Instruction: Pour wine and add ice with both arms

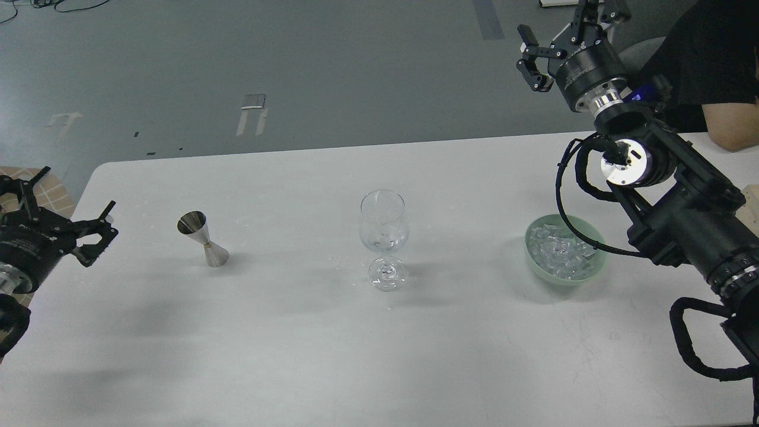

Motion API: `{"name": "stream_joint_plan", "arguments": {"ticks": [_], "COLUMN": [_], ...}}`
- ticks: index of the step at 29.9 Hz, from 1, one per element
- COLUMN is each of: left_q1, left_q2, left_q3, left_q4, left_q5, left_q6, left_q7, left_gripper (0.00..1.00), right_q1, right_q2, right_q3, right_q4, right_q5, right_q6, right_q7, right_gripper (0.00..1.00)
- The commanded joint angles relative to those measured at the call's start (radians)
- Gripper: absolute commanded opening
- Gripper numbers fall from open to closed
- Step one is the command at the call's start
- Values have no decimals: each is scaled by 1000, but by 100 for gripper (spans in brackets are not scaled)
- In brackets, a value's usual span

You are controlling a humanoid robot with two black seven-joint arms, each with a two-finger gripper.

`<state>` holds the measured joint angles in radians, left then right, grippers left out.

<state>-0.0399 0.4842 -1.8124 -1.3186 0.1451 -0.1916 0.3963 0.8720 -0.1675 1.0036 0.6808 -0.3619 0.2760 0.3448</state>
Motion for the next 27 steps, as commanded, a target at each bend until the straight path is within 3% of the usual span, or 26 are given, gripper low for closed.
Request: {"name": "stream_joint_plan", "arguments": {"ticks": [1, 10, 13, 17, 21, 27], "left_q1": [-78, -198, -233, -414, -526, -684], "left_q2": [14, 103, 154, 182, 172, 116], "left_q3": [1, 21, 91, 266, 340, 439], "left_q4": [29, 95, 127, 218, 317, 467], "left_q5": [13, 21, 24, 97, 172, 240], "left_q6": [1, -25, -57, -104, -161, -213], "left_q7": [-5, 12, 10, 4, -7, -88], "left_gripper": [98, 98, 98, 98, 98, 98], "right_q1": [1, 4, 7, 9, 5, 4], "right_q2": [-6, -64, -81, -121, -145, -173], "right_q3": [0, -2, -23, -77, -83, -91], "right_q4": [2, 33, 34, 63, 85, 94], "right_q5": [0, -2, -3, -11, -19, -23], "right_q6": [0, -20, -20, -26, -29, -29], "right_q7": [0, -1, -1, -1, -1, -1], "right_gripper": [100, 100, 100, 100, 100, 100]}}
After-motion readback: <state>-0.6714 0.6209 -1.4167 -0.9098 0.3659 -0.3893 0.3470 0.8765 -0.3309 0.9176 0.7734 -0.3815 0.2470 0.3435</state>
